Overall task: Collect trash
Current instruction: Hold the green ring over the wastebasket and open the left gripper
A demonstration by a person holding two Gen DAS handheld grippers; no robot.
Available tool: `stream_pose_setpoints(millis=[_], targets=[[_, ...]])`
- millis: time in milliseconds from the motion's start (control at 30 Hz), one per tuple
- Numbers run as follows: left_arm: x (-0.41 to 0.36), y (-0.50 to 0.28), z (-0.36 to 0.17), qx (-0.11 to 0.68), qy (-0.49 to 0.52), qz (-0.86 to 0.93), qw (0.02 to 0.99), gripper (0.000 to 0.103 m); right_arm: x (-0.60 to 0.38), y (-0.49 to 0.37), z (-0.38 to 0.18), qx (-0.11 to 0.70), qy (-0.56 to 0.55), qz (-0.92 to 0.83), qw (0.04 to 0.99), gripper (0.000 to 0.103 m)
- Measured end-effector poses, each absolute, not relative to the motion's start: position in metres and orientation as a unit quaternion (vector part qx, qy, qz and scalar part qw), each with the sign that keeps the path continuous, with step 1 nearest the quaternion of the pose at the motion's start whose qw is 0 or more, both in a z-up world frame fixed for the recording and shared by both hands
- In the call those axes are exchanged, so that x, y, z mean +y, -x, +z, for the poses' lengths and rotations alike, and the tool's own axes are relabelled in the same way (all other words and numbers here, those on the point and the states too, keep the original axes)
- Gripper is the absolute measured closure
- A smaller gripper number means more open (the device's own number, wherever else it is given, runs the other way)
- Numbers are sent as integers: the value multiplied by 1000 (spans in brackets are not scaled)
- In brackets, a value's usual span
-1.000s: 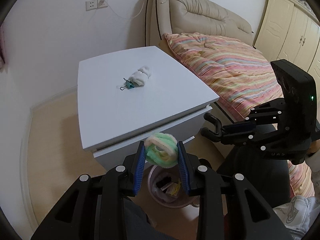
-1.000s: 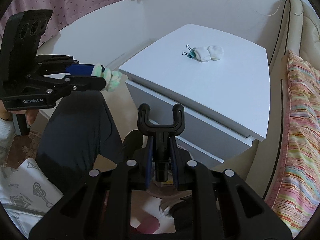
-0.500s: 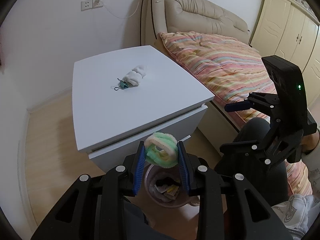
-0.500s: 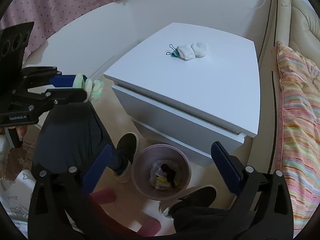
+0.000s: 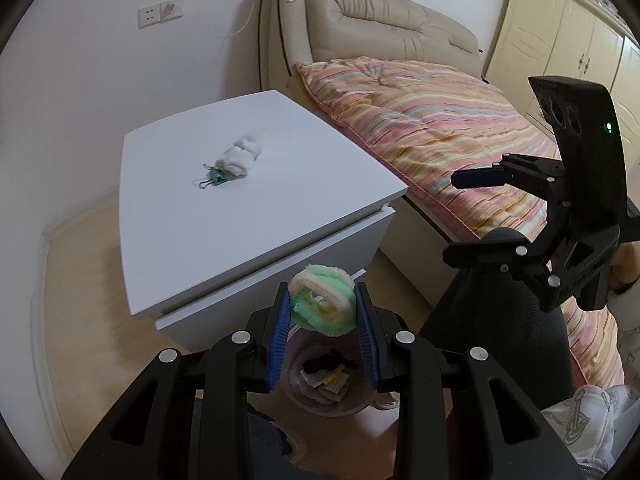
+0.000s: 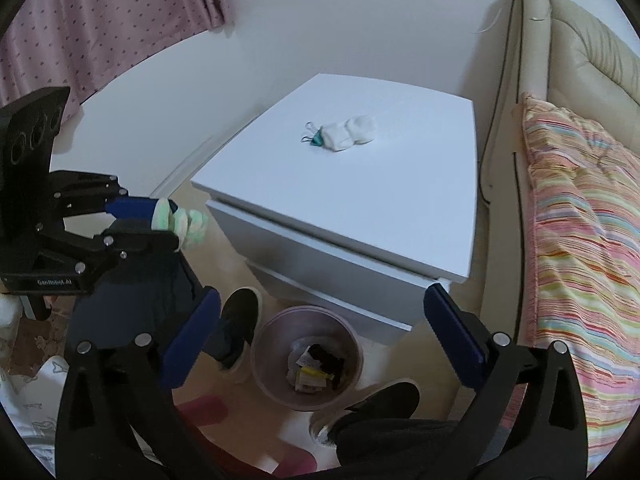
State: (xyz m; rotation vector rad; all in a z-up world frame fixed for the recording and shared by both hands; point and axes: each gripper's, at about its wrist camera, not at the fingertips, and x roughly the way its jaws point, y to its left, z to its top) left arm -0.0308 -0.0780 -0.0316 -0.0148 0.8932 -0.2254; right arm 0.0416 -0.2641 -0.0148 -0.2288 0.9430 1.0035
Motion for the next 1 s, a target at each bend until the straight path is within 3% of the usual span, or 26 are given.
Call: stream_pose_setpoints(millis=[600, 633, 700, 767, 1000], targets=[[-101, 17, -31, 439, -19, -136, 888, 68, -293, -57, -13, 433, 76, 437, 784, 4], [-100, 17, -32, 440, -18, -137, 887, 63, -293, -58, -13, 434, 75, 437, 784, 4], [-99, 15, -34, 439, -15, -136, 888, 42, -292, -58, -13, 434, 73, 437, 784, 4], [-96, 16, -35, 435, -5, -133, 890, 15, -292, -58, -14, 435, 71, 438, 783, 4], [-84, 16, -39, 434, 1, -101, 895, 8, -288, -55, -17, 439, 72, 440, 780, 3]])
